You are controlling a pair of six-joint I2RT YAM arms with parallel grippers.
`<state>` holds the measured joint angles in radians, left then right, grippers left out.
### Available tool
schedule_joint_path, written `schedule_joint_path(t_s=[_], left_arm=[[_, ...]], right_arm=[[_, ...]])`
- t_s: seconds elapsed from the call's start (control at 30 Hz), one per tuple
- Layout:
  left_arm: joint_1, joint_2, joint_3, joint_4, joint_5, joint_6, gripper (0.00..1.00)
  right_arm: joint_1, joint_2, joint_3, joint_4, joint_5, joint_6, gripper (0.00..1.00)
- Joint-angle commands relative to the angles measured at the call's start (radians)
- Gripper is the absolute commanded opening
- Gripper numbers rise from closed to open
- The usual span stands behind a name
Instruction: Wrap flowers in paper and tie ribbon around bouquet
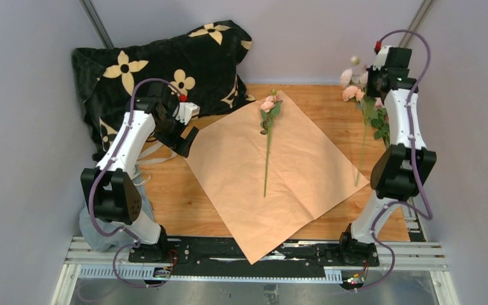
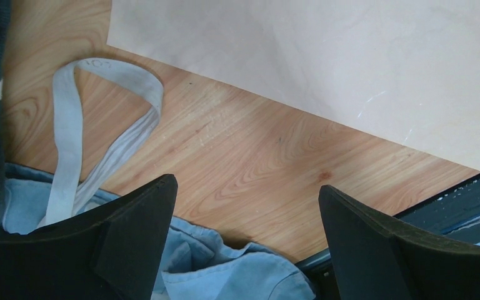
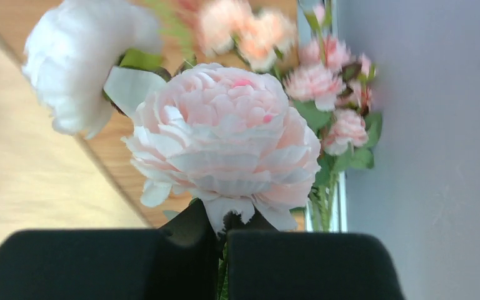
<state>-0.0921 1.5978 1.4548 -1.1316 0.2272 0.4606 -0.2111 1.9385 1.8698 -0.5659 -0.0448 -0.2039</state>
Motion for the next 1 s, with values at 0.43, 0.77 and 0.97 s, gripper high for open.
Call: schedule_joint_path(t_s=[0.43, 0.77, 0.97], left_arm=[[-0.029, -0.085, 0.179, -0.007, 0.362, -0.02, 0.91], [-0.3, 0.03, 0.237, 0.25, 0.624, -0.285, 1.0], [-0.362, 0.121, 0.182, 0.533, 0.595, -0.529, 1.0]], right_arm=[[0.272, -0.474, -0.232, 0.381, -0.396, 0.513, 0.0], [0.634, -0.407, -0.279, 0.497, -0.359, 0.703, 0.0], [0.658, -0.408, -0.376, 0.553, -0.383, 0.817, 0.0]])
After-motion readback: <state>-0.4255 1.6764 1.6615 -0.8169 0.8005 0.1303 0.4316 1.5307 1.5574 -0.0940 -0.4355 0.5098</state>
